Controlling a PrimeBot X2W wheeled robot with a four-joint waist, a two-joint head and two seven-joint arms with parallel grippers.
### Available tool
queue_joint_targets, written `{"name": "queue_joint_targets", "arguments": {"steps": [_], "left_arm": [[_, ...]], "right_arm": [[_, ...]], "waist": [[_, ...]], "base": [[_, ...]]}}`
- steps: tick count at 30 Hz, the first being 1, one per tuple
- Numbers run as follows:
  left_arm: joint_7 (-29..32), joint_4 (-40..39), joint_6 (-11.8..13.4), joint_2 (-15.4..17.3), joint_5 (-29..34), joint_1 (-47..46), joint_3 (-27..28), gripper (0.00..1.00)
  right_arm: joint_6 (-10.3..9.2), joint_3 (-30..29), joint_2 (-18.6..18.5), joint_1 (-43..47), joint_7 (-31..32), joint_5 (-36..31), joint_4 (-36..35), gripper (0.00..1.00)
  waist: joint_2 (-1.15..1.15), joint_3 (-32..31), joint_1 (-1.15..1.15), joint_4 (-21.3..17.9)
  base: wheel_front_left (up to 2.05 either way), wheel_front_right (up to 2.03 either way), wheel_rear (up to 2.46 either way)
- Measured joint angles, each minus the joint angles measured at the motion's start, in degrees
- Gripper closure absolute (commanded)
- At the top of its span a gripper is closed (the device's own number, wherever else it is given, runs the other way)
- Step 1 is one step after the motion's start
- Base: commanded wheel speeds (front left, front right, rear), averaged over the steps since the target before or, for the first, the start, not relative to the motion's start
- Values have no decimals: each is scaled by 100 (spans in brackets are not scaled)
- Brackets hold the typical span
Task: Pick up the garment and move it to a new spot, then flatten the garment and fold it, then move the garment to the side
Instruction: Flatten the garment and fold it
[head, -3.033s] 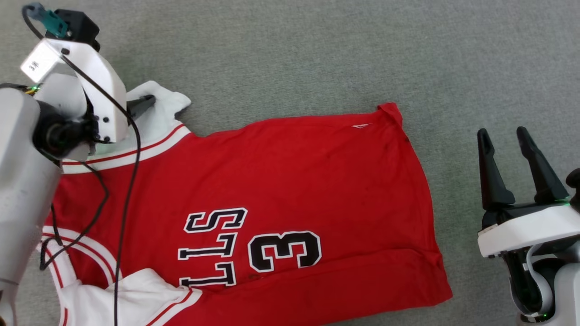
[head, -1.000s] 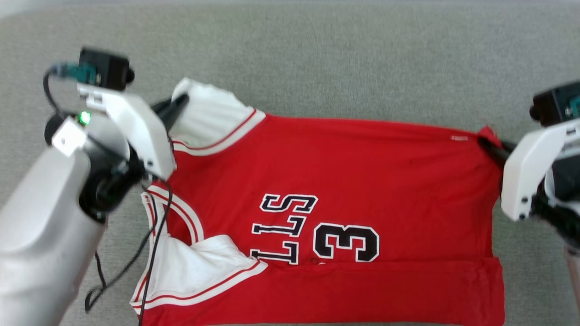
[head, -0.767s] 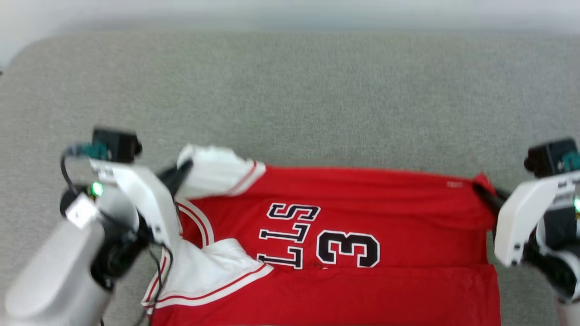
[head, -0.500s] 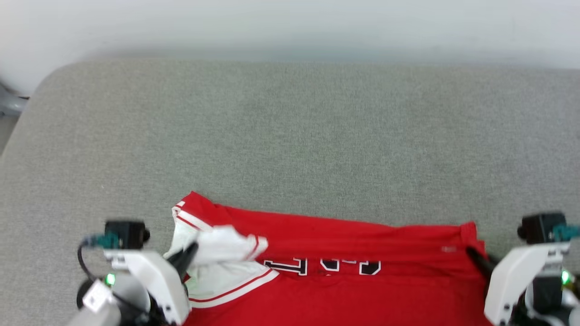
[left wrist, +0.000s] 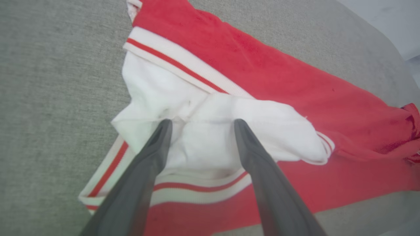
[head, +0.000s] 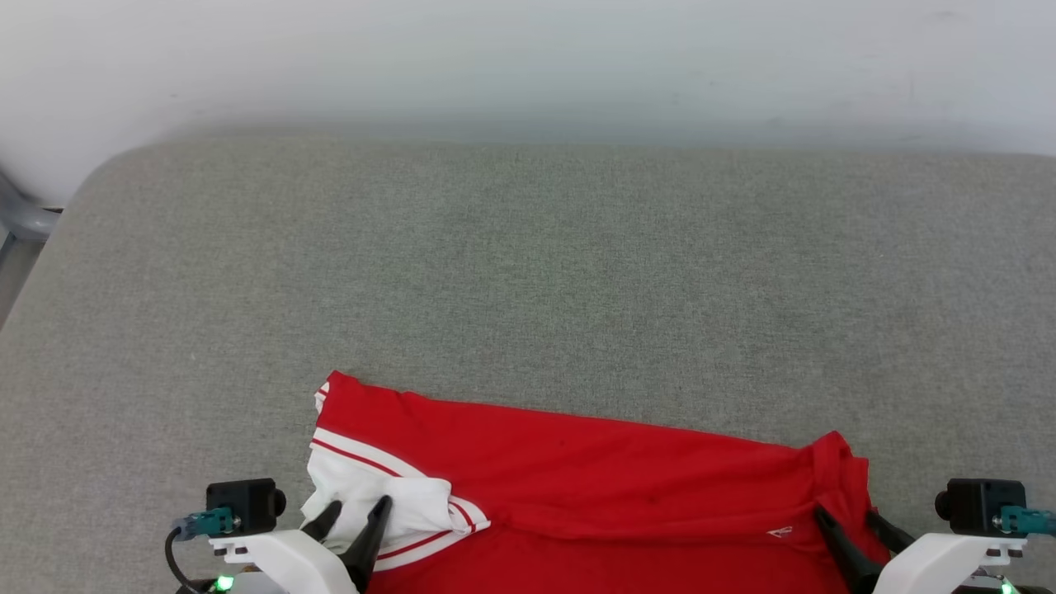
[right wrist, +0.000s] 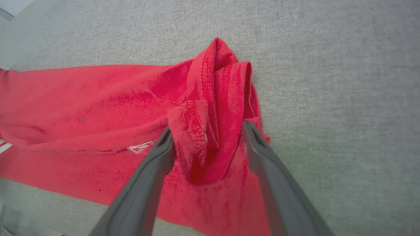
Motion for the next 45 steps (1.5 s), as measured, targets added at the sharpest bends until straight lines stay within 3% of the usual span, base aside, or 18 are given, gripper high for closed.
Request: {"name": "queue_joint_targets", "arguments": {"steps": [7, 16, 25, 30, 38, 40, 41, 45], "left_arm": [[-668, -265, -11, 14, 390, -18, 43, 0], [-1549, -833, 357, -54, 1109, -87, 161, 0], [-1767, -1585, 687, -233, 2084, -86, 522, 0], [-1775, -1953, 658, -431, 2496, -86, 713, 0], [-1782, -2047, 387, -614, 2888, -116, 866, 0], [-1782, -2014, 331, -641, 2958, -116, 884, 0], [-1782, -2003, 311, -659, 2992, -116, 898, 0], [-1782, -1909, 258, -768, 3066, -113, 926, 0]], "right_arm": [[0, -75, -14, 150, 35, 19, -417, 0], [0, -657, -170, 259, 1024, -205, -883, 0], [0, -577, -293, 245, 1703, -293, -1088, 0], [0, -464, -216, 93, 1773, -264, -916, 0], [-2, -339, -165, -110, 1879, -86, -344, 0], [-3, -303, -179, -140, 1934, 0, -291, 75], [-8, -280, -192, -163, 1935, 21, -276, 100], [-10, -153, -191, -230, 1934, 135, -226, 100]], "waist": [[0, -215, 0, -5], [0, -327, 1, 63], [0, -92, 1, 222], [0, 175, 1, 359], [0, 523, 1, 488], [0, 549, 1, 495], [0, 549, 1, 494], [0, 481, 2, 470]], "base": [[0, 0, 0], [0, 0, 0], [0, 0, 0], [0, 0, 0], [0, 0, 0], [0, 0, 0], [0, 0, 0], [0, 0, 0]]}}
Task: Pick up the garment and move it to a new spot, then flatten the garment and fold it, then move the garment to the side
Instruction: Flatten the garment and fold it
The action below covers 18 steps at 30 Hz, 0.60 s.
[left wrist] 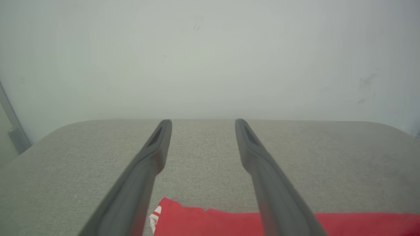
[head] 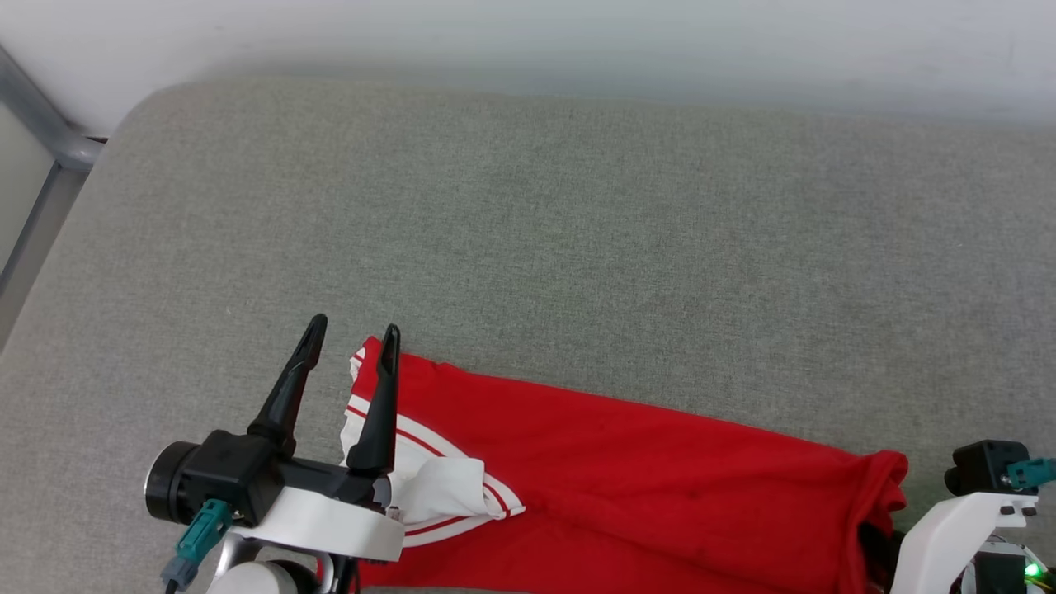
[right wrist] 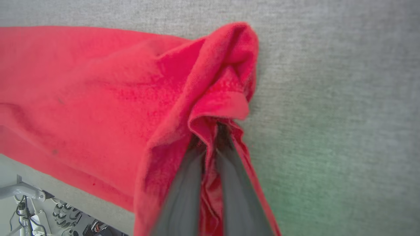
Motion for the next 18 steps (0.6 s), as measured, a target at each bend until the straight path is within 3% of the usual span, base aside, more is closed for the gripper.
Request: {"name": "queue_joint_targets", "arguments": {"steps": [9, 18], "left_arm": [[0, 235, -48, -37, 49, 191, 32, 0], [71, 264, 87, 49, 109, 366, 54, 0]], "right_arm": [[10, -47, -170, -105, 48, 138, -89, 100], [10, -961, -222, -161, 330, 10, -56, 100]], "waist": [[0, -398, 0, -106], [0, -670, -1, -295]], "base": [[0, 0, 0], [0, 0, 0]]}}
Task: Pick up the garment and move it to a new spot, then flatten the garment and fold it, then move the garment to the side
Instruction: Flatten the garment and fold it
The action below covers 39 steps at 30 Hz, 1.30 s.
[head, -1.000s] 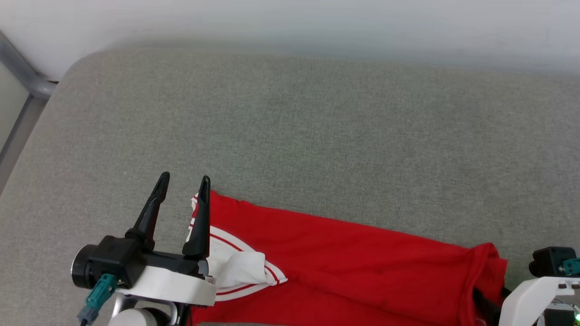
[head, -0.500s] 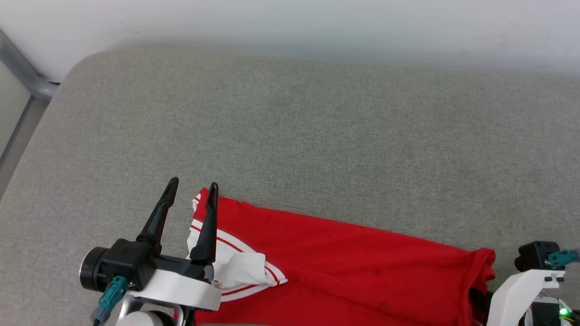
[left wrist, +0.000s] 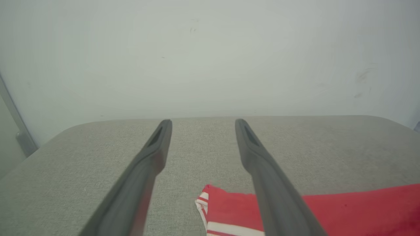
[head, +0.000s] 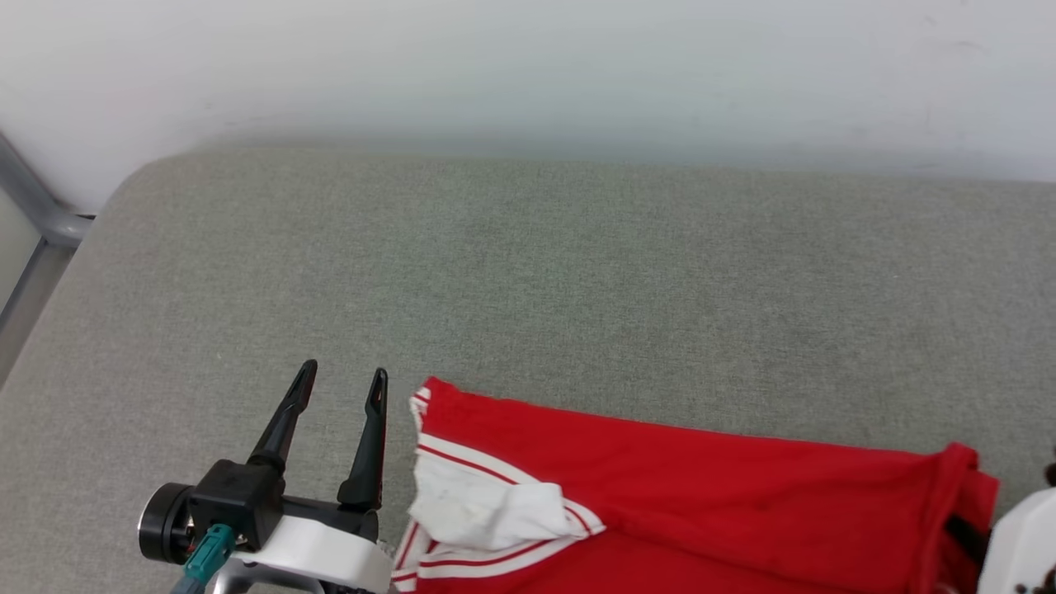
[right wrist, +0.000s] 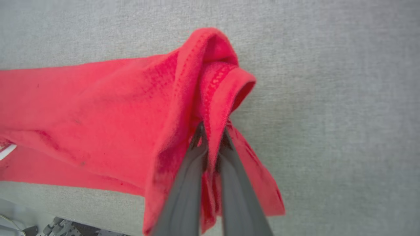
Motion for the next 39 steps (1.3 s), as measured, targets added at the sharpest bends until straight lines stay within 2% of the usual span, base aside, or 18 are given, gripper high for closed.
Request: {"name": "queue_joint_targets", "arguments": {"steps": [5, 10, 11, 14, 19, 23, 28, 34, 39], "left_arm": [[32, 10, 27, 24, -1, 46, -22, 0], [65, 9, 89, 63, -5, 91, -9, 0], [89, 31, 110, 77, -5, 98, -11, 0], [90, 67, 110, 82, -5, 97, -21, 0], [80, 120, 114, 81, -2, 83, -31, 0], [45, 148, 80, 22, -20, 47, -40, 0], [3, 179, 15, -58, -22, 28, -93, 0], [-26, 263, -55, -123, -20, -140, -118, 0], [-47, 346, -137, -238, -12, -302, -125, 0]], "right_arm": [[0, -623, -44, 14, 234, -89, 18, 100], [-1, -768, 88, -33, 641, 140, -33, 100], [-1, -791, 426, -125, 1045, 683, -66, 100], [-1, -845, 700, -186, 1532, 1415, -69, 100], [-1, -846, 876, -294, 2016, 2847, 38, 100], [-1, -382, 891, -289, 1807, 4112, 383, 100], [-2, 459, 896, -391, 1276, 4808, 543, 100], [-2, 1446, 900, -856, 676, 5185, 684, 100], [-2, 2006, 904, -1256, 212, 4819, 1034, 100]], "waist": [[0, -126, 0, -47], [0, -171, 0, -124], [0, -189, 0, -140], [0, -197, 0, -105], [0, -200, 0, 32], [0, -216, 0, 198], [0, -214, 0, 411], [0, -51, 0, 634], [0, 155, 0, 811]], "base": [[0, 0, 0], [0, 0, 0], [0, 0, 0], [0, 0, 0], [0, 0, 0], [0, 0, 0], [0, 0, 0], [0, 0, 0], [0, 0, 0]]}}
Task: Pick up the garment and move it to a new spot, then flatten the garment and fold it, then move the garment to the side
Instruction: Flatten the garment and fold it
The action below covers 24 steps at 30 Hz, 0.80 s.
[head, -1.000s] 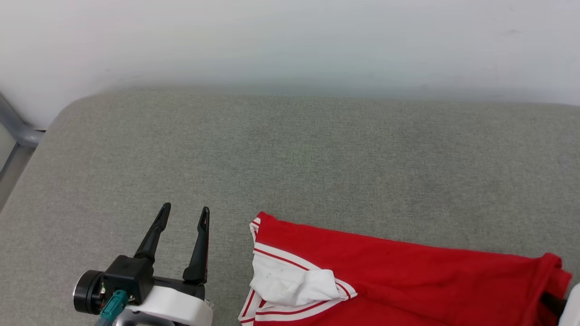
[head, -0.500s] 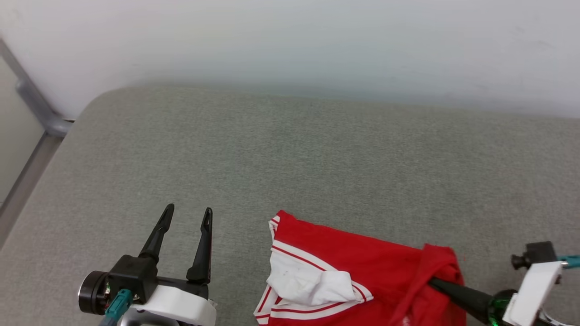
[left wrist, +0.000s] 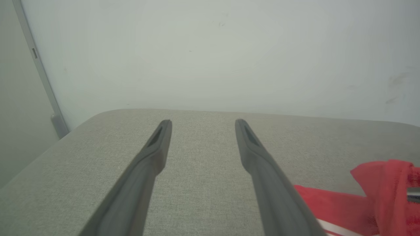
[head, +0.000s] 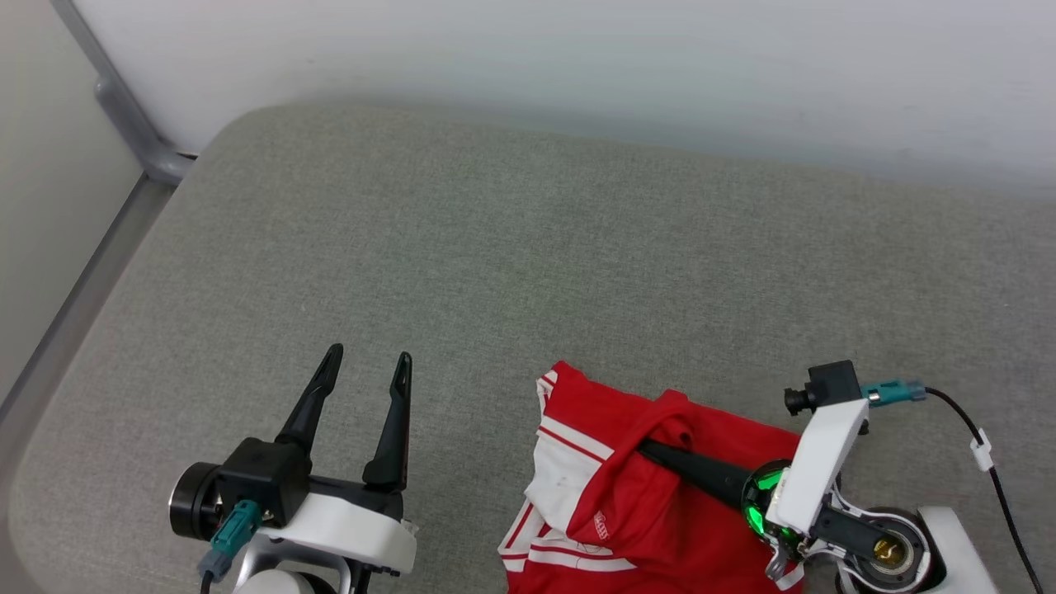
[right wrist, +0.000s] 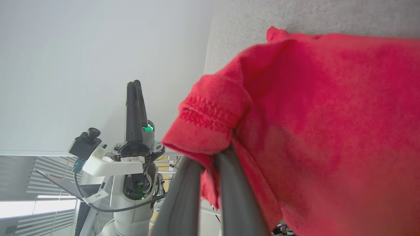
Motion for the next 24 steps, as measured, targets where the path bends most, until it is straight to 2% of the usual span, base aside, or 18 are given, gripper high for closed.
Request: {"name": "queue_joint_targets", "arguments": {"steps": [2, 6, 7, 9, 15, 20, 24], "left_arm": [[-5, 37, -35, -42, 1, -65, 2, 0], [-9, 131, -102, -141, 30, -163, 21, 0], [-9, 155, -110, -166, 45, -182, 29, 0], [-9, 188, -151, -197, 56, -224, 74, 0], [-10, 260, -250, -294, 164, -277, 174, 0], [-11, 292, -253, -305, 226, -260, 331, 0], [-18, 309, -252, -299, 265, -160, 382, 0]], "right_arm": [[0, 130, -1, -133, -152, -312, 204, 100], [0, 396, 0, -254, -356, -512, 575, 100], [0, 460, 0, -282, -389, -590, 658, 93], [0, 537, 0, -335, -487, -617, 753, 0], [0, 736, -4, -451, -661, -560, 772, 0], [0, 950, -74, -443, -873, -619, 263, 0], [0, 979, -292, -337, -1469, -988, -247, 0]], "waist": [[0, 96, 0, 63], [0, 282, 0, 158], [0, 326, 1, 170], [0, 393, 0, 179], [0, 405, 0, 76], [0, 268, 0, -45], [0, 117, 0, -140]], "base": [[0, 0, 0], [0, 0, 0], [0, 0, 0], [0, 0, 0], [0, 0, 0], [0, 0, 0], [0, 0, 0]]}}
